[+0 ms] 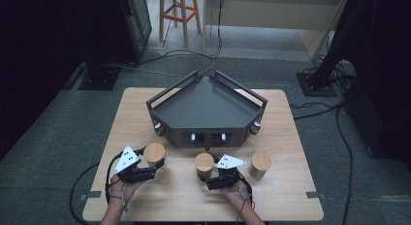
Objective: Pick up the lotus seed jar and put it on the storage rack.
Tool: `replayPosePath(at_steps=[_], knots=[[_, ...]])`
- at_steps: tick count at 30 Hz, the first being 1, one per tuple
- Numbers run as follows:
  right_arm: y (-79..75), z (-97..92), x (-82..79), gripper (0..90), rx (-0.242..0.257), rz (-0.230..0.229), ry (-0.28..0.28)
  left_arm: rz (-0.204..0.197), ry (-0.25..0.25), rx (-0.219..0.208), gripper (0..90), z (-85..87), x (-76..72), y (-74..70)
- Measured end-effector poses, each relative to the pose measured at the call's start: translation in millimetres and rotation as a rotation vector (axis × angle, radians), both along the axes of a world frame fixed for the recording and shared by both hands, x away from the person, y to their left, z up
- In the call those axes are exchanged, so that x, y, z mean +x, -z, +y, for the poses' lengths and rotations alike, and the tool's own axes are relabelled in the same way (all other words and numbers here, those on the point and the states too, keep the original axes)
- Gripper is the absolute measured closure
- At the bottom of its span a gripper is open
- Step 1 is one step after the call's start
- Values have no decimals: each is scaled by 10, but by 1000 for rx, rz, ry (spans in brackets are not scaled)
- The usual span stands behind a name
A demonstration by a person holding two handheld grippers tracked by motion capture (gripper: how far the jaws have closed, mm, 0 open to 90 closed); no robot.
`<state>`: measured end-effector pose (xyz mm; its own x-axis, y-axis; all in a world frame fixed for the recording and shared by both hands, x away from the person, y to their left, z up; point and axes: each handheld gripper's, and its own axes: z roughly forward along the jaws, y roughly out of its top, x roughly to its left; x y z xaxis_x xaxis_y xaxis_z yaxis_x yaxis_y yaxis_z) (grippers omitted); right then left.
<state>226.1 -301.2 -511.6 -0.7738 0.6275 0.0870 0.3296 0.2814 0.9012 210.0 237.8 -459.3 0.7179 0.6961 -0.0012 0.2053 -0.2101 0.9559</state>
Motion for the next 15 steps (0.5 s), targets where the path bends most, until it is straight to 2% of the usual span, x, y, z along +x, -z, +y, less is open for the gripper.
replayPosePath(at_steps=[15], knots=[[-4, 0, 6, 136, -2, 2, -5, 0, 3, -1, 252, -79, 64, -98]])
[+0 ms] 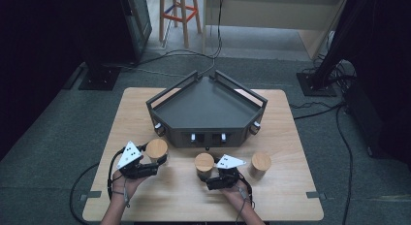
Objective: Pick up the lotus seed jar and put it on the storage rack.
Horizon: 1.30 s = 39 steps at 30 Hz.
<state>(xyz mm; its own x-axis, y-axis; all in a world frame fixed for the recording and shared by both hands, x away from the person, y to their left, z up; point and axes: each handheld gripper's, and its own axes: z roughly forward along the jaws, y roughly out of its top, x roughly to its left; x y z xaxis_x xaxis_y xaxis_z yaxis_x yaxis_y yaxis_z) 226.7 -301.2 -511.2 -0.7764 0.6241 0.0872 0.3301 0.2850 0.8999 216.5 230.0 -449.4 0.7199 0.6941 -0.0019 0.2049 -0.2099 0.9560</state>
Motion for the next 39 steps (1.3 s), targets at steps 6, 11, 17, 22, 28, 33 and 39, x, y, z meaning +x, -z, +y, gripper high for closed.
replayPosePath(at_steps=[6, 11, 17, 22, 28, 33, 39], knots=[[2, -5, 6, 136, 3, 4, 2, -4, -2, 9, 252, -19, 20, -49], [-3, 4, 2, 136, -2, 1, 0, -2, -2, 14, 252, -30, 43, -97], [-3, 3, 4, 137, -2, 2, -1, -5, 11, 34, 252, -52, 79, -166], [-3, 0, 10, 137, 0, 5, -3, -18, 15, 49, 252, -73, 94, -215], [-5, 1, 9, 137, -1, 5, -3, -21, 13, 41, 252, -90, 122, -261], [-8, 5, 10, 137, -3, 7, -3, -17, 16, 40, 252, -108, 156, -309], [-7, 5, 11, 137, -3, 6, -4, -7, 18, 37, 252, -130, 202, -349]])
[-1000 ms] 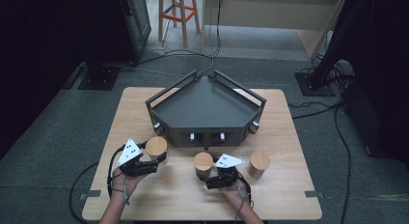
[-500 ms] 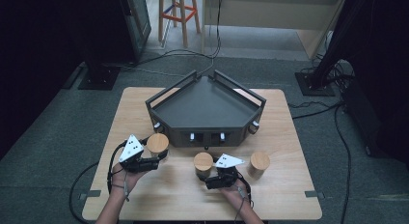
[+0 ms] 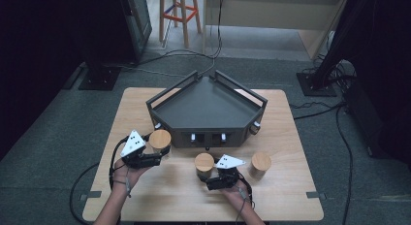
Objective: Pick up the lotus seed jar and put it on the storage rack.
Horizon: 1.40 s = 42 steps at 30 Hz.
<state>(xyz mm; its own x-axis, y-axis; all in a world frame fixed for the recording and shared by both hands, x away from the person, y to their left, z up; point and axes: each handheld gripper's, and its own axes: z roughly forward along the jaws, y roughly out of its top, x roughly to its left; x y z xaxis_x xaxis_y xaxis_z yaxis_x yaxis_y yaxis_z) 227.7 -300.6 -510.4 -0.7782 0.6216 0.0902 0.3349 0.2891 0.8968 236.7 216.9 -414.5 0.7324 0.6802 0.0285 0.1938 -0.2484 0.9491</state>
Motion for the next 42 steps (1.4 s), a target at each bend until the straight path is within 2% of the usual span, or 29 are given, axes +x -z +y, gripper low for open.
replayPosePath(at_steps=[23, 42], knots=[[-2, 0, 4, 139, 2, 5, 1, 9, -10, -42, 252, -9, 101, -131], [-3, -1, 10, 139, 1, 6, -3, -7, -10, -38, 252, -54, 207, -286]])
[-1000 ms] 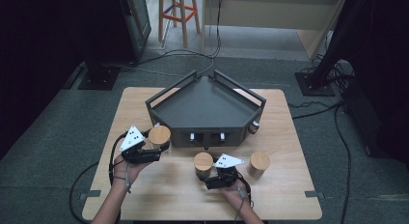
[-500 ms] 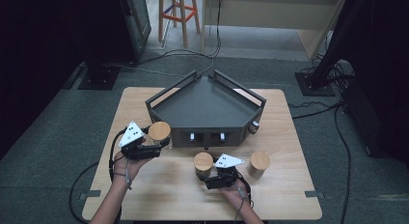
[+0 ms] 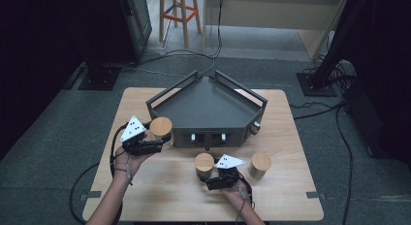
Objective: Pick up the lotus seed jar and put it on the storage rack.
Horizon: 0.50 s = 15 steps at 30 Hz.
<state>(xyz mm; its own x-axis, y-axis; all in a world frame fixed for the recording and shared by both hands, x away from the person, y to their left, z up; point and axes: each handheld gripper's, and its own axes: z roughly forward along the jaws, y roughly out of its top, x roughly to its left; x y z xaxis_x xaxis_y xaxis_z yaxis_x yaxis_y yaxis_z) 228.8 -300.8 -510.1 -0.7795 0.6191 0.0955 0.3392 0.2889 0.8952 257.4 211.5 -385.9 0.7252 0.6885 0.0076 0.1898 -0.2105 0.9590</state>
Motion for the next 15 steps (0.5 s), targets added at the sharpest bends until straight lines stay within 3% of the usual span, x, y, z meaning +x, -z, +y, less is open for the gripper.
replayPosePath(at_steps=[15], knots=[[1, -4, 4, 139, 1, 1, -3, -8, 9, -7, 252, -64, 114, -92]])
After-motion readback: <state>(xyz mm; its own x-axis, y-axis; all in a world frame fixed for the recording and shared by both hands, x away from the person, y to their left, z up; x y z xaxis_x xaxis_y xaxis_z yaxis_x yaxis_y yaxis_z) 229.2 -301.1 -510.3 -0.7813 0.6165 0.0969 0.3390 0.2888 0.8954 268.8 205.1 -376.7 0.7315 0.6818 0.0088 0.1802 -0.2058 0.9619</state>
